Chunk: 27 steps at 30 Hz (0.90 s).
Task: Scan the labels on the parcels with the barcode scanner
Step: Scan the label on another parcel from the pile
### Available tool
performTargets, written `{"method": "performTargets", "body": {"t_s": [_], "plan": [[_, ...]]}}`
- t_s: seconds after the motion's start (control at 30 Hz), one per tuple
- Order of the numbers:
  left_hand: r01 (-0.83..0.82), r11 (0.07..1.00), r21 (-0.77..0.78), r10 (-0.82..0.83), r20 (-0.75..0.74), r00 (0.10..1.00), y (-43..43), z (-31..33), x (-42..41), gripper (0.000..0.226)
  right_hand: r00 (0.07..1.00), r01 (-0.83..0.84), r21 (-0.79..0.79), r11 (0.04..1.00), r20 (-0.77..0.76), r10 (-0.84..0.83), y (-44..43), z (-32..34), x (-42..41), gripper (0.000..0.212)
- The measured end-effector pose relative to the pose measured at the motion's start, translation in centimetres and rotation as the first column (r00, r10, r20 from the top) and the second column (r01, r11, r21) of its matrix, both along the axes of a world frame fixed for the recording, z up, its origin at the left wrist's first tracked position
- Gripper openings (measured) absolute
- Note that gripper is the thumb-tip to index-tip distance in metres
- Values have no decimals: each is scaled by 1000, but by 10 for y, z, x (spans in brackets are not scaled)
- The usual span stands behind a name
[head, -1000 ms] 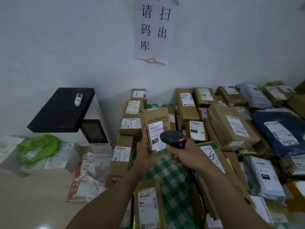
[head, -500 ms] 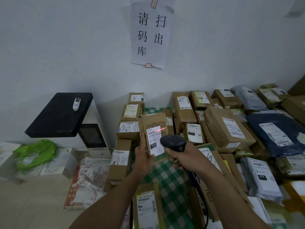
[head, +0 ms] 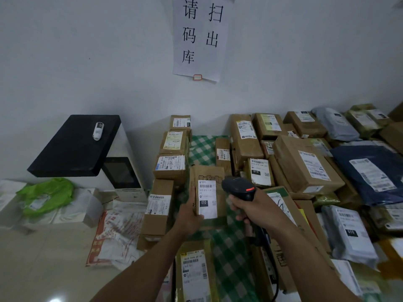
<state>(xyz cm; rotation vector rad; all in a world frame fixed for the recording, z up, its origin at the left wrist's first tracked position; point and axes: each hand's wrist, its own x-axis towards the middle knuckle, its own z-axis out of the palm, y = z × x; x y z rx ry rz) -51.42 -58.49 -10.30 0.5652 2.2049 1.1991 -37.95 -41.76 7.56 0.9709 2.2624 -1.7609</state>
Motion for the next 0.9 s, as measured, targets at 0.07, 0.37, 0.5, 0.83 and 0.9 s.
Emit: {"method": "performTargets", "body": {"t_s": [0.07, 0.37, 0.5, 0.83, 0.9], "plan": [[30, 995, -94, -28, 13, 1000, 0, -8, -2, 55, 1000, 9, -8, 1000, 9, -9, 1, -4, 1, 17], [67, 936, -345, -52, 54, 997, 8, -20, -17, 70, 1000, 30, -48, 998, -3, -30, 2, -14, -7, 17], [70, 927, -369, -11, 160, 987, 11, -23, -17, 79, 1000, 29, -44, 999, -5, -29, 5, -18, -10, 15], [19, 918, -395, -18, 6, 1000, 16, -28, -5, 94, 999, 24, -46, 999, 28, -22, 12, -32, -16, 16], [89, 933, -348, -97, -4, 995, 24, -32, -8, 85, 999, 26, -39, 999, 42, -24, 16, -34, -19, 19]]}}
